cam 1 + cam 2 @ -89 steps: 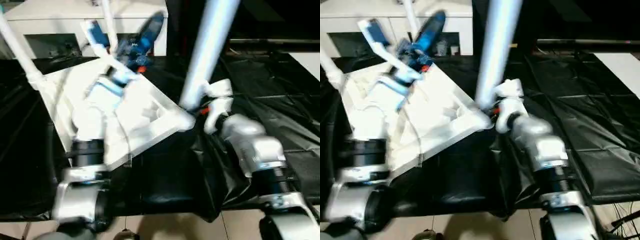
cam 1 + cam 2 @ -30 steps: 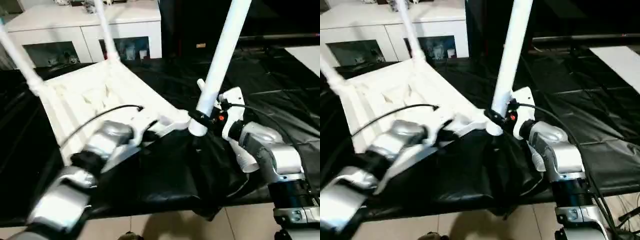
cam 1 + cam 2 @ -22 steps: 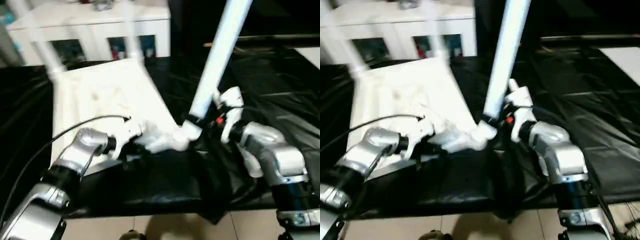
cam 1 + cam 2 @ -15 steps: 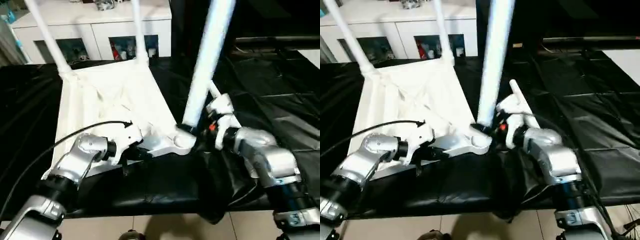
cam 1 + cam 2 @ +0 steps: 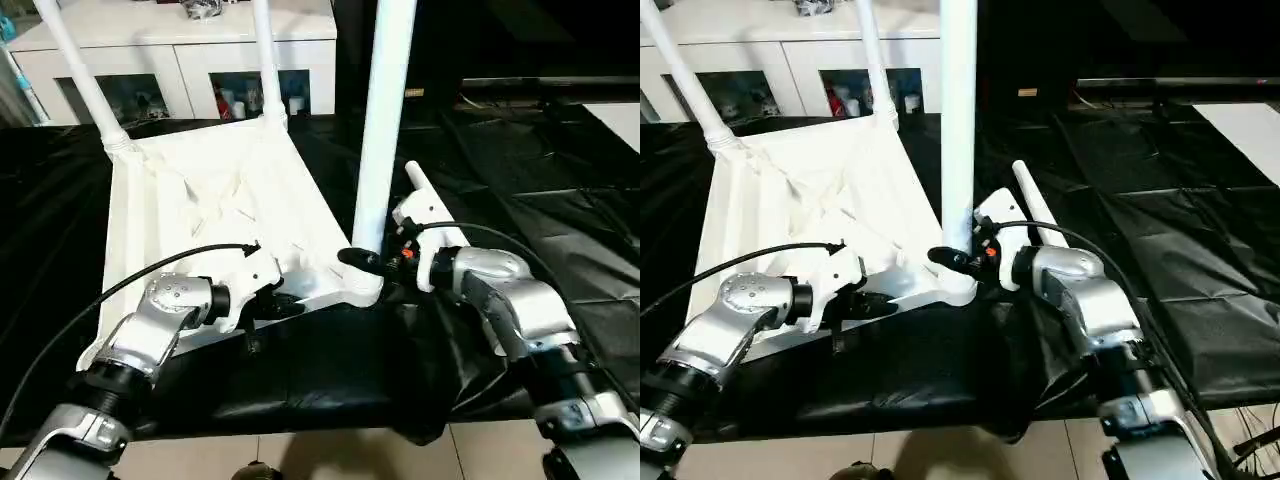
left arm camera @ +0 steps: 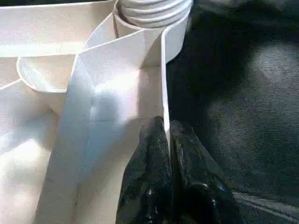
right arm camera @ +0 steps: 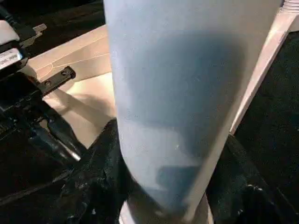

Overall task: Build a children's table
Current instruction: Rotate table base

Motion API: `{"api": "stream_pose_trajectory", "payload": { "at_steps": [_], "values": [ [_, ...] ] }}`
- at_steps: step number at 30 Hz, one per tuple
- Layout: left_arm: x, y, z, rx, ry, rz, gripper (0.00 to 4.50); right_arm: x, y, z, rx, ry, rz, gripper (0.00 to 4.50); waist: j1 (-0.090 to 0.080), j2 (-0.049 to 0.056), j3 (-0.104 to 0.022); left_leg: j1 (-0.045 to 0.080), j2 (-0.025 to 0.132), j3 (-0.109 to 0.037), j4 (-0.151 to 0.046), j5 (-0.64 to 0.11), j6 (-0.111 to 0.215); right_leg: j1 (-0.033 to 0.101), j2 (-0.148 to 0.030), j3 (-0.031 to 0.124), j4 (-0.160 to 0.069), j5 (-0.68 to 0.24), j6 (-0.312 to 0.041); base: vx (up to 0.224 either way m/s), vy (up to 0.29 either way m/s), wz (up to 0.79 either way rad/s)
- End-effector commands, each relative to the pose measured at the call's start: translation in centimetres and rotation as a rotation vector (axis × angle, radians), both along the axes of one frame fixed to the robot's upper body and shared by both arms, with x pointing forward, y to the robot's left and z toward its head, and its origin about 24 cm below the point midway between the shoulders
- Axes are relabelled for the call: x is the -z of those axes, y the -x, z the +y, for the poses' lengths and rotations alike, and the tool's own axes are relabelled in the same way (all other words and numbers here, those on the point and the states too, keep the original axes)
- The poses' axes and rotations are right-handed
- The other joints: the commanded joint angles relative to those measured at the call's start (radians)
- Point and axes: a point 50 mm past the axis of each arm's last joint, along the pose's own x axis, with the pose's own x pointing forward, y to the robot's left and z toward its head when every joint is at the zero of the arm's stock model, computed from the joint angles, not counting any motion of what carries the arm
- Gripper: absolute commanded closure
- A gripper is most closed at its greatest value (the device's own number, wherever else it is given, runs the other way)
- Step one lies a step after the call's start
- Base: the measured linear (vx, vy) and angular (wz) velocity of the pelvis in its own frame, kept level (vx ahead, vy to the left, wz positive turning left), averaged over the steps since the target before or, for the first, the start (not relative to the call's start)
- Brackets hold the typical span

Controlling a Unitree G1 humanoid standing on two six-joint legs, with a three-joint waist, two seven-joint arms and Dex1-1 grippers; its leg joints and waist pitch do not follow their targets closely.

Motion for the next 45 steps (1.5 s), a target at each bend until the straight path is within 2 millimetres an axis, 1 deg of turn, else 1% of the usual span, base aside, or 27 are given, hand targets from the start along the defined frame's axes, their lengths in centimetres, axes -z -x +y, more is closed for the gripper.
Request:
{"api": "stream_pose_trajectory", "payload": {
  "at_steps": [1,4,6,7,11,17,19,21,22,24,25,28,29,30,31,32,33,34,35,36,38,39,41,42,43,44,45],
  "values": [
    [0.2,0.8,-0.7,0.073,0.021,0.028,4.5,0.3,-0.4,0.0,-0.003,0.023,0.016,2.62,-0.003,-0.015,-0.072,0.026,0.021,-0.005,-0.067,-0.197,0.014,0.038,-0.052,0.04,-0.073,-0.182,-0.192,0.0,0.0,0.0],
    [0.2,0.8,-0.7,0.086,-0.004,0.03,4.5,0.5,-0.6,-0.2,-0.006,0.031,0.041,2.62,-0.005,-0.018,-0.073,0.026,0.022,-0.005,-0.067,-0.201,0.012,0.04,-0.051,0.04,-0.071,-0.156,-0.202,0.0,0.0,0.0],
    [0.2,0.8,-0.7,0.087,-0.01,0.03,4.5,0.5,-0.6,-0.2,-0.008,0.034,0.047,2.62,-0.004,-0.018,-0.074,0.027,0.022,-0.005,-0.066,-0.2,0.011,0.041,-0.052,0.04,-0.069,-0.15,-0.204,0.0,0.0,0.0],
    [0.3,0.8,-0.7,0.082,-0.021,0.036,4.5,0.7,-0.6,-0.2,-0.018,0.047,0.053,2.62,-0.005,-0.021,-0.074,0.027,0.022,-0.004,-0.066,-0.199,0.011,0.041,-0.051,0.04,-0.069,-0.146,-0.205,0.0,0.0,0.0],
    [0.4,0.5,-0.5,0.066,-0.05,0.042,4.5,1.0,-0.5,-0.2,-0.036,0.06,0.073,2.62,-0.004,-0.021,-0.074,0.028,0.022,-0.004,-0.066,-0.206,0.009,0.041,-0.051,0.039,-0.069,-0.146,-0.211,0.0,0.0,0.0],
    [0.6,0.6,-0.1,0.097,-0.129,0.068,4.5,1.4,-0.7,-0.3,-0.007,0.017,0.098,2.62,-0.005,-0.02,-0.074,0.032,0.023,-0.006,-0.07,-0.235,-0.006,0.04,-0.052,0.039,-0.071,-0.158,-0.209,0.0,0.0,0.0],
    [0.6,0.6,0.0,0.096,-0.143,0.069,4.5,1.6,-0.7,-0.4,0.011,-0.012,0.111,2.62,-0.007,-0.022,-0.074,0.033,0.024,-0.007,-0.071,-0.244,-0.011,0.04,-0.05,0.039,-0.071,-0.154,-0.21,0.0,0.0,0.0],
    [0.6,0.4,0.0,0.085,-0.144,0.065,4.5,1.9,-0.7,-0.9,0.051,-0.055,0.129,2.62,-0.01,-0.017,-0.075,0.034,0.023,-0.007,-0.073,-0.266,-0.02,0.04,-0.051,0.039,-0.072,-0.156,-0.214,0.0,0.0,0.0],
    [0.6,0.4,0.0,0.085,-0.144,0.065,4.5,1.9,-0.7,-0.9,0.051,-0.055,0.129,2.62,-0.01,-0.019,-0.075,0.036,0.024,-0.007,-0.072,-0.273,-0.021,0.041,-0.052,0.039,-0.073,-0.157,-0.216,0.0,0.0,0.0],
    [0.5,0.2,0.0,0.078,-0.148,0.06,4.5,2.4,-0.5,-1.6,0.107,-0.135,0.156,2.62,-0.009,-0.017,-0.075,0.035,0.023,-0.008,-0.073,-0.274,-0.02,0.04,-0.052,0.039,-0.074,-0.158,-0.217,0.0,0.0,0.0],
    [0.5,0.2,0.0,0.077,-0.148,0.059,4.5,2.6,-0.3,-1.7,0.117,-0.153,0.162,2.62,-0.009,-0.019,-0.075,0.034,0.023,-0.007,-0.072,-0.275,-0.019,0.041,-0.052,0.039,-0.074,-0.158,-0.218,0.0,0.0,0.0],
    [0.3,-0.1,0.0,0.058,-0.139,0.049,4.5,3.5,0.5,-2.1,0.133,-0.183,0.174,2.62,-0.006,-0.019,-0.076,0.034,0.024,-0.008,-0.073,-0.273,-0.02,0.042,-0.052,0.038,-0.073,-0.152,-0.218,0.0,0.0,0.0],
    [0.3,-0.2,-0.1,0.054,-0.137,0.047,4.5,3.7,0.7,-2.1,0.134,-0.186,0.174,2.62,-0.005,-0.016,-0.075,0.034,0.024,-0.009,-0.074,-0.275,-0.02,0.042,-0.052,0.037,-0.073,-0.155,-0.217,0.0,0.0,0.0],
    [0.3,-0.2,-0.1,0.054,-0.137,0.047,4.5,3.7,0.7,-2.1,0.134,-0.186,0.174,2.62,-0.003,-0.017,-0.075,0.035,0.025,-0.008,-0.074,-0.279,-0.021,0.04,-0.052,0.038,-0.075,-0.157,-0.213,0.0,0.0,0.0],
    [0.3,-0.3,-0.1,0.041,-0.134,0.04,4.5,4.5,1.4,-2.2,0.132,-0.194,0.169,2.62,-0.001,-0.018,-0.075,0.035,0.024,-0.007,-0.074,-0.283,-0.02,0.04,-0.053,0.039,-0.077,-0.163,-0.211,0.0,0.0,0.0],
    [0.3,-0.4,-0.1,0.037,-0.134,0.036,4.5,4.8,1.8,-2.2,0.129,-0.19,0.161,2.62,-0.001,-0.019,-0.074,0.035,0.024,-0.008,-0.075,-0.29,-0.022,0.041,-0.054,0.039,-0.077,-0.177,-0.208,0.0,0.0,0.0],
    [0.2,-0.5,-0.1,0.03,-0.131,0.033,4.5,5.1,2.1,-2.1,0.125,-0.181,0.145,2.62,0.001,-0.015,-0.074,0.035,0.024,-0.009,-0.076,-0.295,-0.023,0.041,-0.054,0.038,-0.079,-0.186,-0.204,0.0,0.0,0.0],
    [0.2,-0.5,-0.1,0.027,-0.13,0.031,4.5,5.1,2.3,-2.0,0.124,-0.171,0.129,2.62,-0.001,-0.018,-0.072,0.036,0.025,-0.01,-0.077,-0.312,-0.026,0.039,-0.055,0.039,-0.082,-0.209,-0.198,0.0,0.0,0.0],
    [0.2,-0.6,-0.1,0.026,-0.131,0.027,4.5,5.2,2.3,-2.0,0.125,-0.152,0.103,2.62,-0.001,-0.018,-0.071,0.036,0.024,-0.01,-0.079,-0.321,-0.027,0.04,-0.054,0.038,-0.083,-0.225,-0.195,0.0,0.0,0.0],
    [0.2,-0.6,-0.1,0.018,-0.13,0.021,4.5,5.1,2.3,-1.9,0.136,-0.135,0.06,2.62,-0.002,-0.018,-0.069,0.038,0.025,-0.01,-0.08,-0.34,-0.031,0.035,-0.056,0.039,-0.087,-0.26,-0.189,0.0,0.0,0.0],
    [0.2,-0.7,-0.2,0.011,-0.126,0.019,4.5,4.9,2.2,-1.8,0.156,-0.138,0.036,2.63,-0.003,-0.019,-0.066,0.039,0.024,-0.012,-0.083,-0.365,-0.036,0.035,-0.057,0.04,-0.093,-0.317,-0.175,0.0,0.0,0.0],
    [0.2,-0.7,-0.2,0.011,-0.125,0.02,4.5,4.9,2.2,-1.8,0.163,-0.135,0.028,2.63,-0.003,-0.018,-0.064,0.042,0.024,-0.013,-0.084,-0.38,-0.039,0.033,-0.058,0.04,-0.096,-0.352,-0.166,0.0,0.0,0.0],
    [0.2,-0.7,-0.3,0.018,-0.127,0.024,4.5,5.0,2.2,-1.6,0.154,-0.124,0.033,2.63,-0.006,-0.018,-0.061,0.045,0.024,-0.016,-0.087,-0.413,-0.045,0.03,-0.059,0.041,-0.103,-0.404,-0.153,0.0,0.0,0.0],
    [0.2,-0.6,-0.3,0.027,-0.128,0.026,4.5,5.1,2.3,-1.4,0.144,-0.101,0.038,2.63,-0.006,-0.018,-0.061,0.045,0.024,-0.016,-0.087,-0.413,-0.045,0.03,-0.059,0.041,-0.103,-0.404,-0.153,0.0,0.0,0.0],
    [0.2,-0.5,-0.4,0.045,-0.132,0.029,4.5,5.5,2.4,-1.1,0.116,-0.05,0.047,2.63,-0.008,-0.018,-0.058,0.045,0.024,-0.018,-0.09,-0.426,-0.047,0.03,-0.059,0.04,-0.106,-0.431,-0.145,0.0,0.0,0.0],
    [0.2,-0.5,-0.4,0.045,-0.132,0.029,4.5,5.5,2.4,-1.1,0.116,-0.05,0.047,2.63,-0.01,-0.018,-0.056,0.046,0.024,-0.018,-0.091,-0.437,-0.049,0.03,-0.059,0.04,-0.108,-0.445,-0.142,0.0,0.0,0.0],
    [0.2,-0.5,-0.3,0.053,-0.136,0.03,4.5,5.6,2.4,-1.0,0.095,-0.031,0.055,2.63,-0.011,-0.019,-0.056,0.051,0.024,-0.019,-0.091,-0.454,-0.052,0.027,-0.06,0.041,-0.111,-0.465,-0.137,0.0,0.0,0.0]
  ]
}}
